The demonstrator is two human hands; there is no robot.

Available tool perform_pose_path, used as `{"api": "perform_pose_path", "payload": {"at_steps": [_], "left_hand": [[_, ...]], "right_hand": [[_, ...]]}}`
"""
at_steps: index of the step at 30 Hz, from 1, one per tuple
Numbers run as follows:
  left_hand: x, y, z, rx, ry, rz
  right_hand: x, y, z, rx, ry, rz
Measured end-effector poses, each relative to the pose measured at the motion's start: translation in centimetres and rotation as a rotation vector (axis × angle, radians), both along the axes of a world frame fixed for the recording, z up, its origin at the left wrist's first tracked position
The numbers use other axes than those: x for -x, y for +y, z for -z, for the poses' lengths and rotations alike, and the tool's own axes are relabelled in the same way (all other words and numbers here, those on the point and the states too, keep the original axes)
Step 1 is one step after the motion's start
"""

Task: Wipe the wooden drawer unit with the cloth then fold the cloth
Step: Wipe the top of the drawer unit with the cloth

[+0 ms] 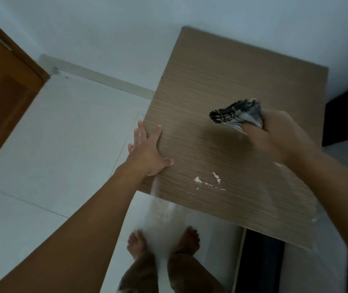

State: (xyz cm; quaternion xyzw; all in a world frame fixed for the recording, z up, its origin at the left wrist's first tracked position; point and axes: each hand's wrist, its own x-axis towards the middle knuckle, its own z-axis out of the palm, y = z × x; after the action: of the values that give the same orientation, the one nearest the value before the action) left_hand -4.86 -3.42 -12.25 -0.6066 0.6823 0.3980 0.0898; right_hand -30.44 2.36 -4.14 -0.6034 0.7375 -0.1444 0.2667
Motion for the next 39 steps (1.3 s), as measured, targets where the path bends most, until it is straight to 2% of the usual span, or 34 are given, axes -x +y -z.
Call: {"api": "perform_pose_path", "payload": {"at_steps": [2,4,6,8,12,18,25,27,30,32,35,39], "left_hand": [[-0.2,-0.1,-0.1,-0.006,0.005,0.001],[-0.2,-0.1,-0.1,-0.005,0.004,0.004],[-0.2,-0.1,0.1,-0.005,-0.004,0.005],[-0.1,-0.2,0.1,-0.004,-0.017,0.011],[-0.1,-0.2,0.0,0.005,-0.023,0.023],[-0.1,-0.1,0.3,0.013,-0.042,0.07],[-0.5,0.0,0.2,0.04,-0.061,0.14],[-0.6,0.1,0.0,0.036,-0.062,0.159],[-0.5,0.2,-0.4,0.023,-0.061,0.174],[-0.3,0.3,-0.6,0.025,-0.083,0.19],[0.1,0.7,-0.8,0.035,-0.135,0.216],[0.8,1.3,-0.6,0.036,-0.174,0.275]], "right_hand": [[1.0,0.4,3.2,-0.118,0.056,0.085],[1.2,1.7,6.8,-0.165,-0.005,0.113],[0.3,2.9,9.0,-0.008,-0.046,0.082],[-0.7,3.3,10.3,0.145,0.01,0.06],[-2.1,3.8,10.8,0.177,0.04,0.059],[-7.3,8.2,11.1,0.236,0.016,-0.083],[-15.7,14.2,10.4,0.169,-0.051,-0.09],[-17.9,15.3,8.7,0.162,-0.165,0.048],[-19.4,16.4,5.0,0.059,-0.452,0.342],[-18.8,16.9,3.0,0.118,-0.521,0.552],[-15.8,17.4,0.2,0.256,-0.437,0.806],[-9.1,17.6,-1.2,0.372,-0.15,1.038]]}}
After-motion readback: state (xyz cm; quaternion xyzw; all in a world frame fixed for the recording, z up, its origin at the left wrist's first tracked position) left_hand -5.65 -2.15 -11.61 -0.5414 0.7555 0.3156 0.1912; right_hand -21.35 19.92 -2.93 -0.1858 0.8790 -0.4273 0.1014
